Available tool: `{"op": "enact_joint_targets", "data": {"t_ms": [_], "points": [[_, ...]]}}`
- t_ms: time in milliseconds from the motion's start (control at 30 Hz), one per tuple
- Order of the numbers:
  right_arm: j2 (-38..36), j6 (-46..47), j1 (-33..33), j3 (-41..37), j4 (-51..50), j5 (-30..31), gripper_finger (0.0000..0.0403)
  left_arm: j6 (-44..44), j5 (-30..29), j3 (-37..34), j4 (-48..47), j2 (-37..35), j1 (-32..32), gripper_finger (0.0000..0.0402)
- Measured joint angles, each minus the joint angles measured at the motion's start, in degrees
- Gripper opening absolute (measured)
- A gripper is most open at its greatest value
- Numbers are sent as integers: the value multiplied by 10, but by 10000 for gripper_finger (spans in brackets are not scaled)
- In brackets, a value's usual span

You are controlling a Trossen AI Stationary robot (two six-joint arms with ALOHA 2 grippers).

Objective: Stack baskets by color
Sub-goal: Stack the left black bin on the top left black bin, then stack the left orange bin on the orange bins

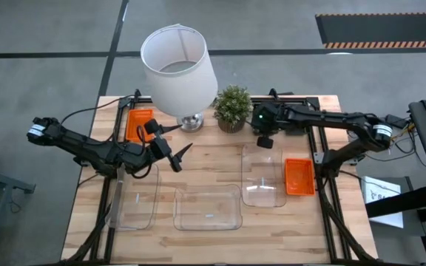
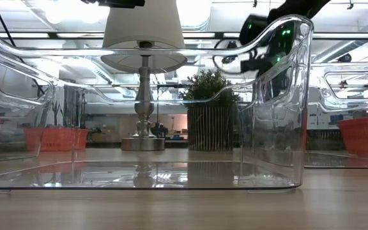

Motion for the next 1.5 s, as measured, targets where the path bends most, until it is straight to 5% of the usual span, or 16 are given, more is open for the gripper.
{"op": "enact_joint_targets", "data": {"t_ms": [300, 567, 867, 1167, 1333, 1500], "points": [[-142, 86, 50, -34, 18, -42, 9, -72, 4, 0, 0, 7, -2, 313], [-239, 92, 131, -156, 251, -47, 9, -313, 45, 0, -69, 18, -43, 313], [-274, 89, 152, -218, 325, -46, 9, -649, 89, 3, -267, 11, -67, 313], [-275, 90, 152, -224, 327, -46, 9, -1018, 125, 32, -604, 10, -58, 313], [-274, 90, 152, -224, 331, -46, 9, -1127, 183, 31, -714, 18, -31, 313], [-274, 90, 152, -224, 331, -46, 9, -1146, 211, 33, -754, 37, -3, 313]]}}
